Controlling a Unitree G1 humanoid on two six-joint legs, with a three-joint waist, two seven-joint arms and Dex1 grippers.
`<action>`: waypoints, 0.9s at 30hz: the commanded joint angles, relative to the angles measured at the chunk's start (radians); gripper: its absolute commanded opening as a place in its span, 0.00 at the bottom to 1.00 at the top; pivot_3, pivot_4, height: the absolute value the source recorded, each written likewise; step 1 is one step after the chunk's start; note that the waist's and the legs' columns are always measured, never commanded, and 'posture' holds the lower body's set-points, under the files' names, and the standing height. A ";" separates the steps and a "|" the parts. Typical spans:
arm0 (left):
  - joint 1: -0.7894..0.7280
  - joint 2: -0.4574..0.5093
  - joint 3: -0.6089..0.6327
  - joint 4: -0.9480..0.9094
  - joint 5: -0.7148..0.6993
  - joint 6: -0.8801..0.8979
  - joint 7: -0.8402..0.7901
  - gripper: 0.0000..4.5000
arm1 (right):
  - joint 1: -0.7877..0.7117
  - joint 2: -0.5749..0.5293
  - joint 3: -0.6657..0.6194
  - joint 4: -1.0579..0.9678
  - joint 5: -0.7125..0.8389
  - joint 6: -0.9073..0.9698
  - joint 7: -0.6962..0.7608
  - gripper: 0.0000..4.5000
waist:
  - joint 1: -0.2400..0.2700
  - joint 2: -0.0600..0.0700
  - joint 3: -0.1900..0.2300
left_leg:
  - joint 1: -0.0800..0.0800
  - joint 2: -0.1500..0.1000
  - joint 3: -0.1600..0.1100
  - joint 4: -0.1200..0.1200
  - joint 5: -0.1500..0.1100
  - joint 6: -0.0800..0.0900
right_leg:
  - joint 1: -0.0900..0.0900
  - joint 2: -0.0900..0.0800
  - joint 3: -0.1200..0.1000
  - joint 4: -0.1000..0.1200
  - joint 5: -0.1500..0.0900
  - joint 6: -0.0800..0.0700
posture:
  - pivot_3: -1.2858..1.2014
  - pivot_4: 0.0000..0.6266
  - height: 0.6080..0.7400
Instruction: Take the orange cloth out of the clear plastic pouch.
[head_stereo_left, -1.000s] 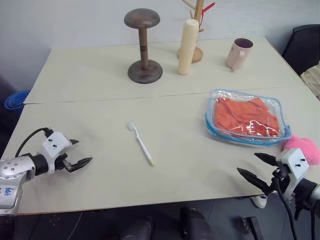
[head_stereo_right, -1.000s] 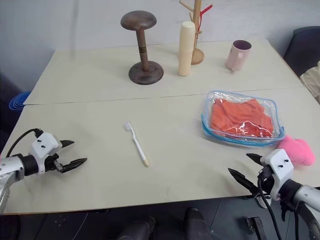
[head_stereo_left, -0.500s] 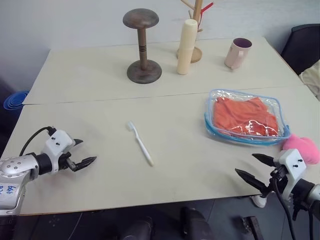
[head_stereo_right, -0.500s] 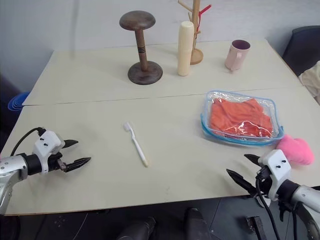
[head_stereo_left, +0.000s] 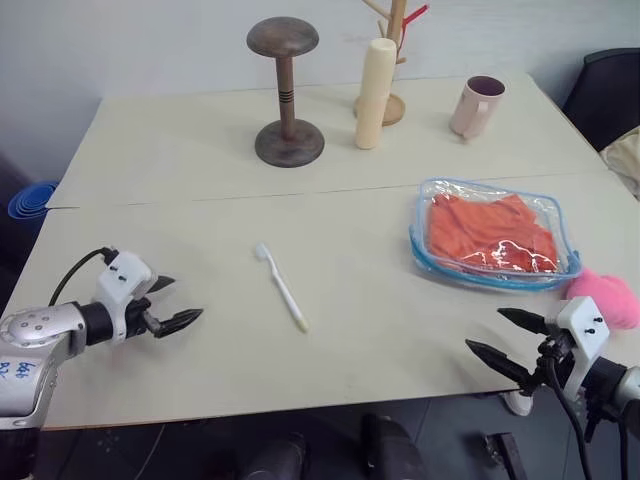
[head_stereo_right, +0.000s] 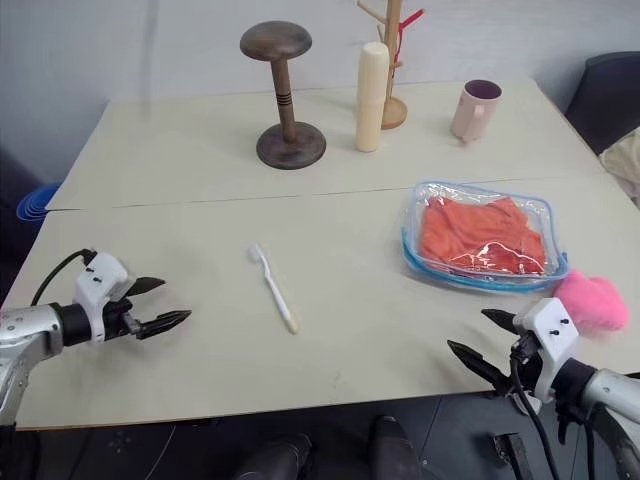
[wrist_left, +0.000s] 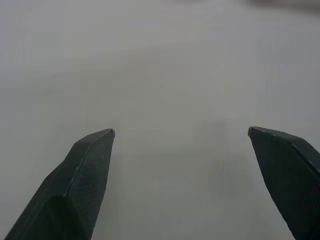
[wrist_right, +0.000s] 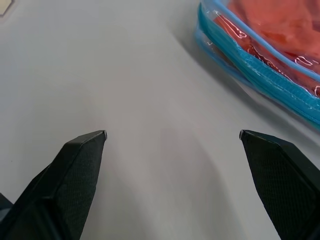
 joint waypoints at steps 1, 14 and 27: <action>-0.167 -0.096 -0.060 -0.204 -0.123 0.399 0.181 1.00 | -0.079 -0.072 0.004 -0.103 0.089 0.021 0.054 0.99 | 0.003 0.000 0.000 | 0.000 0.000 0.000 0.001 0.000 0.000 | 0.000 0.000 0.000 0.000 0.000 0.000 | 0.52 0.24 1.00; -0.636 -0.507 -0.146 -0.027 -0.158 0.918 0.681 1.00 | -0.361 -0.125 0.169 -0.125 0.150 0.046 0.058 0.99 | 0.003 -0.010 0.004 | -0.005 0.000 0.000 0.015 -0.001 -0.001 | -0.003 0.001 -0.003 0.008 0.002 0.000 | 0.52 0.24 1.00; -0.753 -0.501 -0.226 0.299 -0.605 0.918 1.110 0.70 | -0.374 -0.061 0.214 -0.168 0.140 0.038 -0.033 1.00 | 0.005 -0.012 0.005 | -0.006 -0.002 0.002 0.016 -0.001 -0.001 | -0.006 0.001 -0.003 0.012 0.002 0.000 | 0.52 0.24 1.00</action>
